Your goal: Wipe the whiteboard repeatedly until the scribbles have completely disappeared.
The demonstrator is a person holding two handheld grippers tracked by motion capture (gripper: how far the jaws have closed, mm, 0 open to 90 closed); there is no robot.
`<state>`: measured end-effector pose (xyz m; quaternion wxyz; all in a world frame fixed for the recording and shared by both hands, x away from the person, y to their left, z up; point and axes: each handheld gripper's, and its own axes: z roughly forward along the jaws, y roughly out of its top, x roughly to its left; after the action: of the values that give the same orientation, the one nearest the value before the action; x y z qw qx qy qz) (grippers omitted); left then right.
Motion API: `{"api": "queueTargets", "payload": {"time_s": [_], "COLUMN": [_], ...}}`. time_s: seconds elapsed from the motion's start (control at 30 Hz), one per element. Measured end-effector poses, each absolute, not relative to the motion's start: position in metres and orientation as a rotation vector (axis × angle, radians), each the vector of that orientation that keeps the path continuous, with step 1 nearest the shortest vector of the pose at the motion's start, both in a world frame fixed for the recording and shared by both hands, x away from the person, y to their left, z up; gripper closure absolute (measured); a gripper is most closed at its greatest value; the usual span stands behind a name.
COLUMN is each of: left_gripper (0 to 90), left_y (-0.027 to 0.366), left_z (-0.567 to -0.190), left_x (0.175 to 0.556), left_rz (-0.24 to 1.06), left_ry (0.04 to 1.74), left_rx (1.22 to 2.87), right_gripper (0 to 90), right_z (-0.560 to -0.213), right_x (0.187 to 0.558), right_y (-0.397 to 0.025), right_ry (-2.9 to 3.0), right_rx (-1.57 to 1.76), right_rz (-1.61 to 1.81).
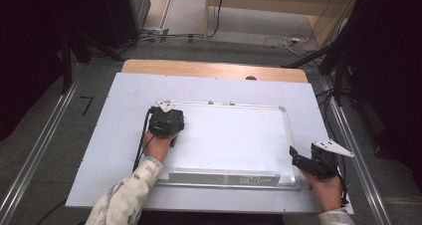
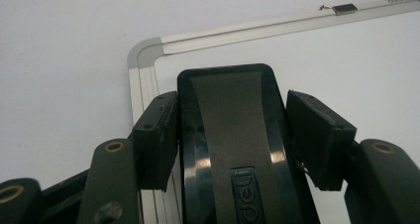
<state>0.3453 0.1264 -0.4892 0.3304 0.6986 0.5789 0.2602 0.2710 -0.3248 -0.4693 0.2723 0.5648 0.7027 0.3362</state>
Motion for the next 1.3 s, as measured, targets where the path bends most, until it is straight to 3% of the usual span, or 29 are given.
{"api": "queueTargets", "payload": {"time_s": [0.5,0.73,1.3], "left_gripper": [39.3,39.3,39.3], "left_y": [0.116,0.108,0.126], "left_z": [-0.49,-0.492,-0.49], "left_x": [0.291,0.307,0.37], "left_rz": [0.6,0.624,0.686], "left_ry": [1.387,1.362,1.511], "left_rx": [1.92,1.913,1.817], "right_gripper": [19.5,19.5,19.6], "right_z": [-0.47,-0.47,-0.47], "right_x": [0.272,0.273,0.272], "right_y": [-0.322,-0.32,-0.323], "right_ry": [1.898,1.906,1.9], "right_rx": [1.516,1.505,1.511], "right_rz": [0.896,0.896,0.904]}}
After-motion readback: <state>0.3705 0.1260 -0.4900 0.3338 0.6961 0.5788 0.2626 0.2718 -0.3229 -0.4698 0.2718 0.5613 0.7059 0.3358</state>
